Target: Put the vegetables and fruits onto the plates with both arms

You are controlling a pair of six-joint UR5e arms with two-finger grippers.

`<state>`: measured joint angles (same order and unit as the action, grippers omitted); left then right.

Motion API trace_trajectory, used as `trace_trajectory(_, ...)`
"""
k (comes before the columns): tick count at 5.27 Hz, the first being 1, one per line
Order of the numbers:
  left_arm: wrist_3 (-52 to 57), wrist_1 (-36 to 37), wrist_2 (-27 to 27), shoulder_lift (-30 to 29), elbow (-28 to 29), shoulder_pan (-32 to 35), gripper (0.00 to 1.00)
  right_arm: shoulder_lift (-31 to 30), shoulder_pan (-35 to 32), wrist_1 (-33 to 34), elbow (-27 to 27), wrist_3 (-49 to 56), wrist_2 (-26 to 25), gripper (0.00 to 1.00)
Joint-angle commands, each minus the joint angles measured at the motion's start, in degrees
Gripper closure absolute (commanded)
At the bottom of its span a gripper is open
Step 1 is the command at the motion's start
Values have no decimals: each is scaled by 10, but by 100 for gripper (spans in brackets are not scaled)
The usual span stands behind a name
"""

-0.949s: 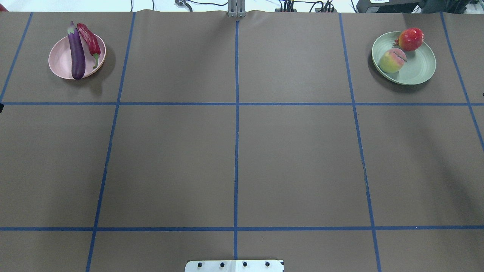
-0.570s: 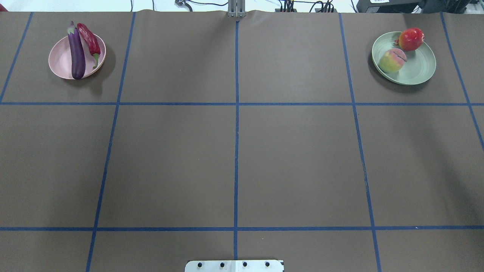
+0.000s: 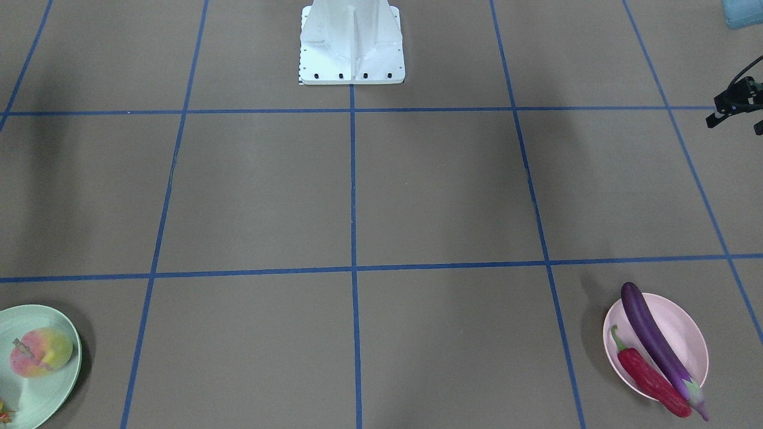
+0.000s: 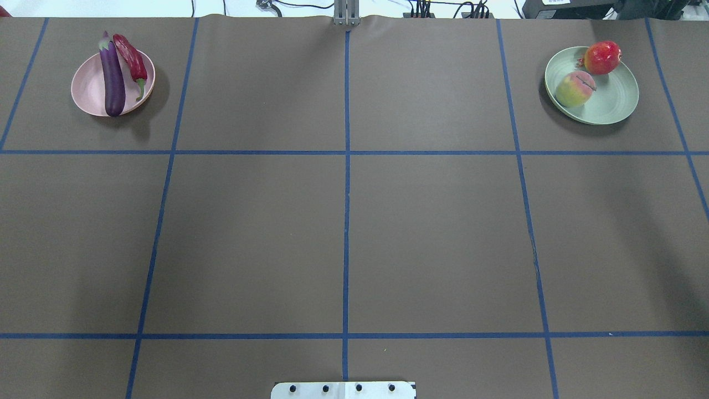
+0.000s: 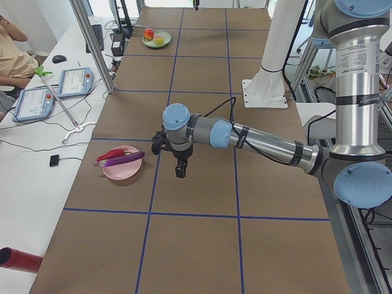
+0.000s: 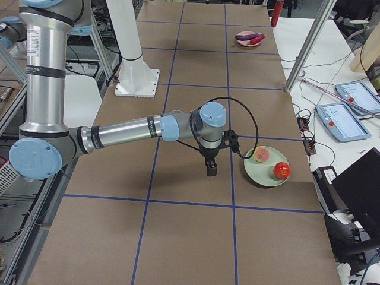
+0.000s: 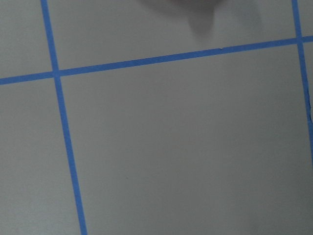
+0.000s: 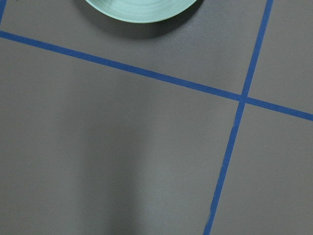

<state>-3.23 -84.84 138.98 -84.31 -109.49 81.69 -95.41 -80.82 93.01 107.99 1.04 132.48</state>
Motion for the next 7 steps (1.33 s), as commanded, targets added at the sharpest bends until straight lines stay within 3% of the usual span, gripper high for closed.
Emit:
trace_trajectory(1, 47, 0, -1, -2, 26, 35, 0, -3, 0, -1, -1, 1, 1, 0)
trace_trajectory(7, 28, -1, -33, -10, 22, 34, 0, -2, -7, -7, -16, -2, -7, 0)
